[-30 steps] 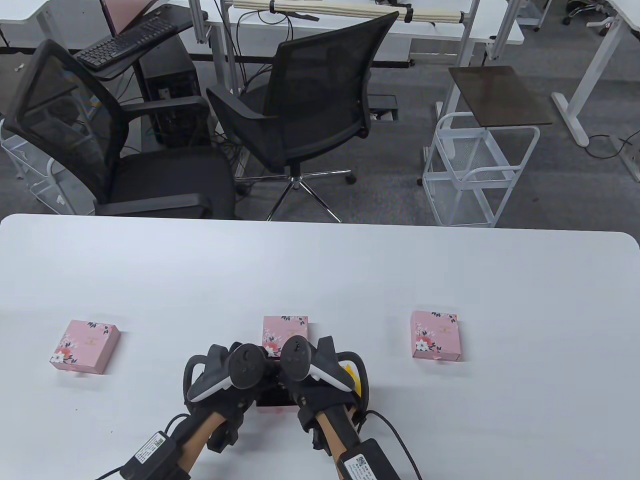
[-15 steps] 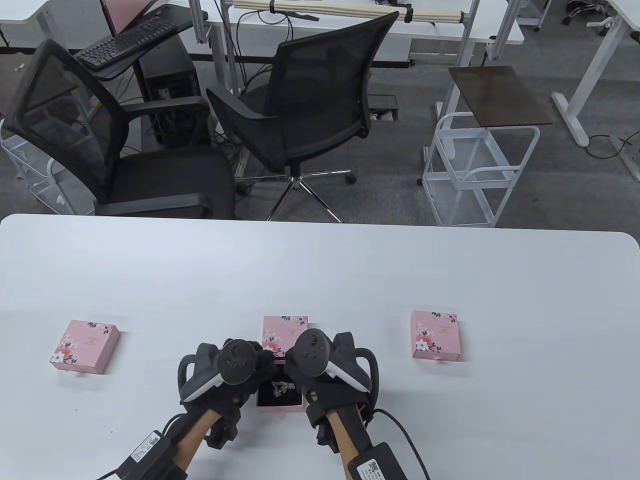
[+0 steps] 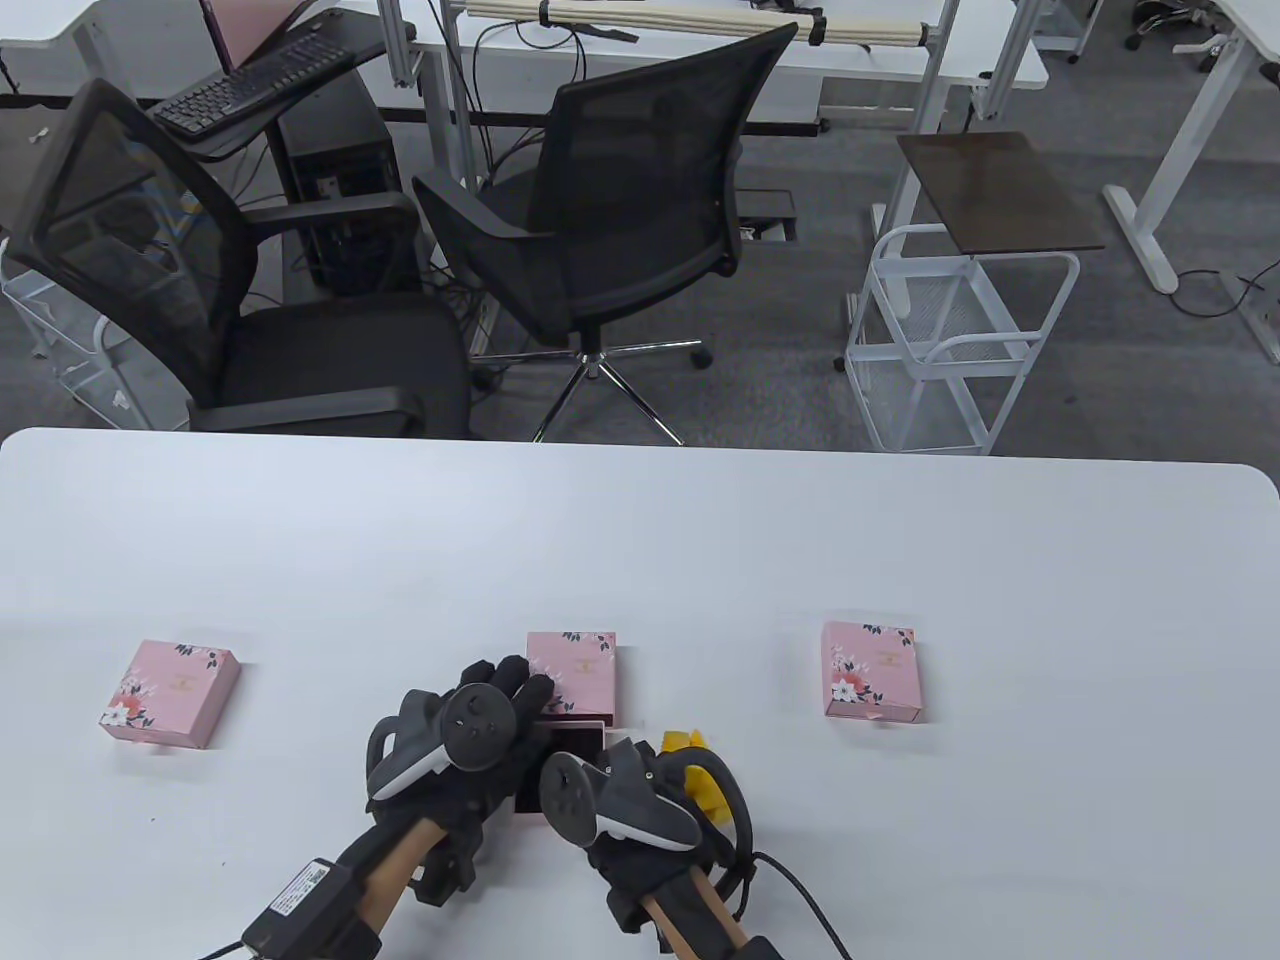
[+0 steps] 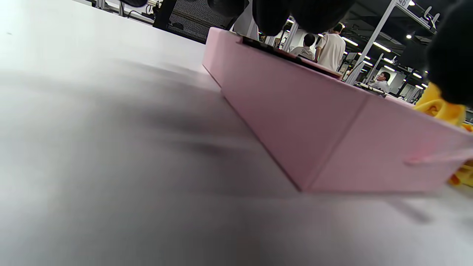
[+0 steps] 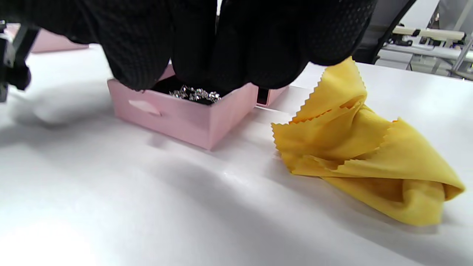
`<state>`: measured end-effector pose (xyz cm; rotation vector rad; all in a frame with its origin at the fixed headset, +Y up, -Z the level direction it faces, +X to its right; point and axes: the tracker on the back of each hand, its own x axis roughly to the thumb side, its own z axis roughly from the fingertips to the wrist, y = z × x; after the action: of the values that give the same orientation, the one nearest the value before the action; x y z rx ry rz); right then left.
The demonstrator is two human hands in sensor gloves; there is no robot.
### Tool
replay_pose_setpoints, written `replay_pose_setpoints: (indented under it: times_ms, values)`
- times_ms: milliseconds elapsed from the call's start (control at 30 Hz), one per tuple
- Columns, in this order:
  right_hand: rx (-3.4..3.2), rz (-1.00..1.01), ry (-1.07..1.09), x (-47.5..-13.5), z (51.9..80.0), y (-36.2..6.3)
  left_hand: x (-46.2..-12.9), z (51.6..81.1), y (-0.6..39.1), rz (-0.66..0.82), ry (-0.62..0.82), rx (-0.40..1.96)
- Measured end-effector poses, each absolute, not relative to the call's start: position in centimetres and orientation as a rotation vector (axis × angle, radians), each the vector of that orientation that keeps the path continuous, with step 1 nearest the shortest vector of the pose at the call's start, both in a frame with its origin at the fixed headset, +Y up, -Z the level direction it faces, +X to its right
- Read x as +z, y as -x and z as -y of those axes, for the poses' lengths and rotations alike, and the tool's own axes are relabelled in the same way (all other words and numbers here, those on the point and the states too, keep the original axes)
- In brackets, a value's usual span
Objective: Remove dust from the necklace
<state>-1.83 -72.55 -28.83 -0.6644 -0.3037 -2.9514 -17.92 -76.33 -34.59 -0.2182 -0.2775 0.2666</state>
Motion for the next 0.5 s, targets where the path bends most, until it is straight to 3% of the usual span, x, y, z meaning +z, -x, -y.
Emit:
replay_pose_setpoints:
  times_ms: [500]
  values:
    - [-2.778, 0.055, 0.603, -28.4, 74.9, 3.1, -35.0, 76.8, 18.2, 0.267, 0.259, 0.295]
